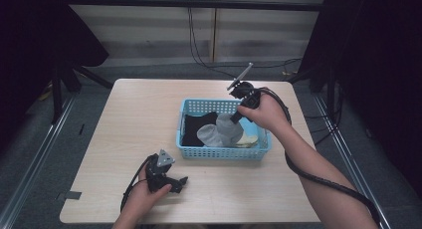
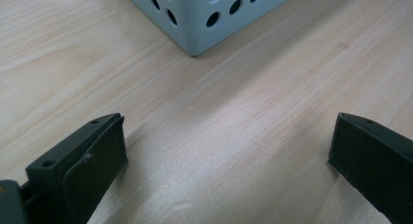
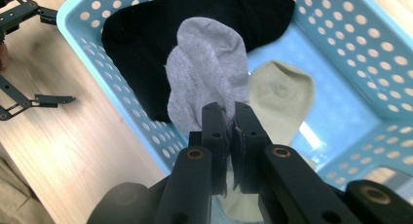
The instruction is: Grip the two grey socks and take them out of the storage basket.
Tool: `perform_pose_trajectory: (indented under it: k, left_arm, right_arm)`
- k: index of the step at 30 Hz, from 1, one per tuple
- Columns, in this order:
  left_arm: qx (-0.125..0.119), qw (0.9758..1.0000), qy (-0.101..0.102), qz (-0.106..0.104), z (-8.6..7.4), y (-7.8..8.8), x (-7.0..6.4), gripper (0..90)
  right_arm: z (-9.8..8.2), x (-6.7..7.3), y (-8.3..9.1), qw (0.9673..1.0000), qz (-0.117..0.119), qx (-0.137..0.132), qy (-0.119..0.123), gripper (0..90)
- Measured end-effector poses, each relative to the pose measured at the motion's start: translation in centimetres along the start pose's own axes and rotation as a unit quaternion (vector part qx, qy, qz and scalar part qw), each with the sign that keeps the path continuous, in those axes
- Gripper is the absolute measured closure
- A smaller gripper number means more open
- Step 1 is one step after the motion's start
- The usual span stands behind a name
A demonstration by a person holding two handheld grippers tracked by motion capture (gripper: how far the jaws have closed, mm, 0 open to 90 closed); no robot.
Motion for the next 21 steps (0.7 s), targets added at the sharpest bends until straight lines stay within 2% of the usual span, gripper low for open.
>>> perform_pose_trajectory:
  k: [4, 13, 14, 21]
  left_arm:
    - [-0.001, 1.0000, 0.001, 0.000, 0.0, 0.0, 0.0, 0.0]
    - [-0.001, 1.0000, 0.001, 0.000, 0.0, 0.0, 0.0, 0.0]
    - [-0.001, 1.0000, 0.001, 0.000, 0.0, 0.0, 0.0, 0.0]
    - [-0.001, 1.0000, 0.001, 0.000, 0.0, 0.0, 0.0, 0.0]
  right_arm:
    - [0.2, -0.7, 1.1, 1.0000, -0.004, 0.002, -0.008, 85.6]
    - [0.4, -1.6, 3.1, 0.9999, -0.010, 0.002, -0.009, 85.6]
    - [0.5, -1.7, 3.5, 0.9999, -0.010, -0.002, -0.005, 85.6]
    - [0.6, -3.0, 6.6, 0.9995, -0.020, -0.018, -0.013, 85.5]
Point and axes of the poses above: each handheld gripper's, and its own axes: y roughly backward along the jaws, z roughly out of its top, x roughly to its left, the point moved 9 cm from there along -y, roughly forward along the jaws, and after that the axes turned 14 degrees about -y, right-handed, at the moved point
